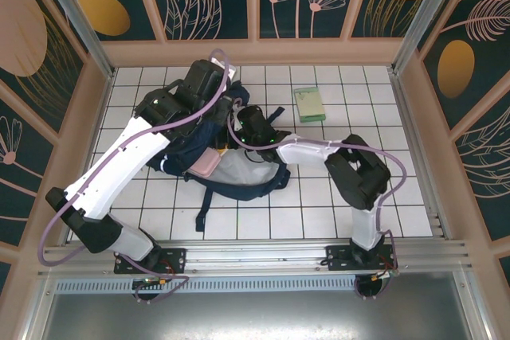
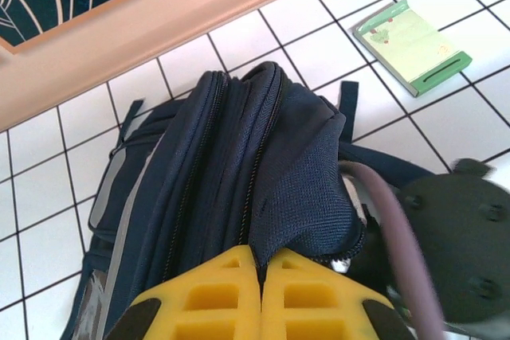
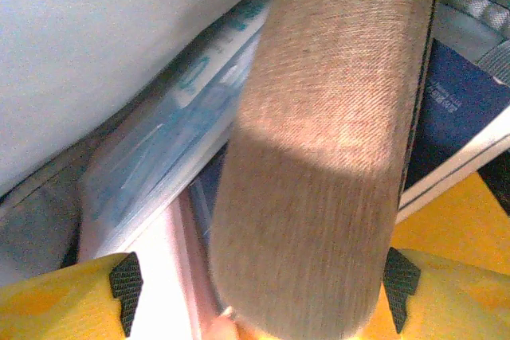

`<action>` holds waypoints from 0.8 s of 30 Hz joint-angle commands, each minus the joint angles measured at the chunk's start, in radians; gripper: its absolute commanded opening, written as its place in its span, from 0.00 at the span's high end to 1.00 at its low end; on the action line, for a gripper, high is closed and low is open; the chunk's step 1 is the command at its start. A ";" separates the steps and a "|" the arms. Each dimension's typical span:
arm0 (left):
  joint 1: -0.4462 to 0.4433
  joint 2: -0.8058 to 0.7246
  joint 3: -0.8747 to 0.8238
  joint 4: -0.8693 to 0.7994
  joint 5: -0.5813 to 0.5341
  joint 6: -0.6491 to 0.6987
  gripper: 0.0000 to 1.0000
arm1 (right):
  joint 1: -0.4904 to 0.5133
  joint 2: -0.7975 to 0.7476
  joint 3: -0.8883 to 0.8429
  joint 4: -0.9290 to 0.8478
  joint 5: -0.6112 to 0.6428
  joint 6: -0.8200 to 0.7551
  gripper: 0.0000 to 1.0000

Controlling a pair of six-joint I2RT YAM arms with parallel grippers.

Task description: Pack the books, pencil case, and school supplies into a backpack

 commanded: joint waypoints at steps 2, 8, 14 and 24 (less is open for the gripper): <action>0.023 -0.061 -0.014 0.133 0.008 -0.003 1.00 | -0.010 -0.192 -0.129 0.068 0.002 -0.089 0.21; 0.034 -0.067 -0.090 0.175 0.048 -0.010 1.00 | -0.102 -0.443 -0.360 0.137 -0.017 -0.087 0.28; 0.036 -0.035 -0.200 0.250 0.241 -0.032 1.00 | -0.280 -0.608 -0.498 0.067 0.102 -0.020 0.30; 0.035 0.091 -0.210 0.347 0.552 -0.083 0.46 | -0.655 -0.445 -0.376 -0.130 0.058 0.161 0.28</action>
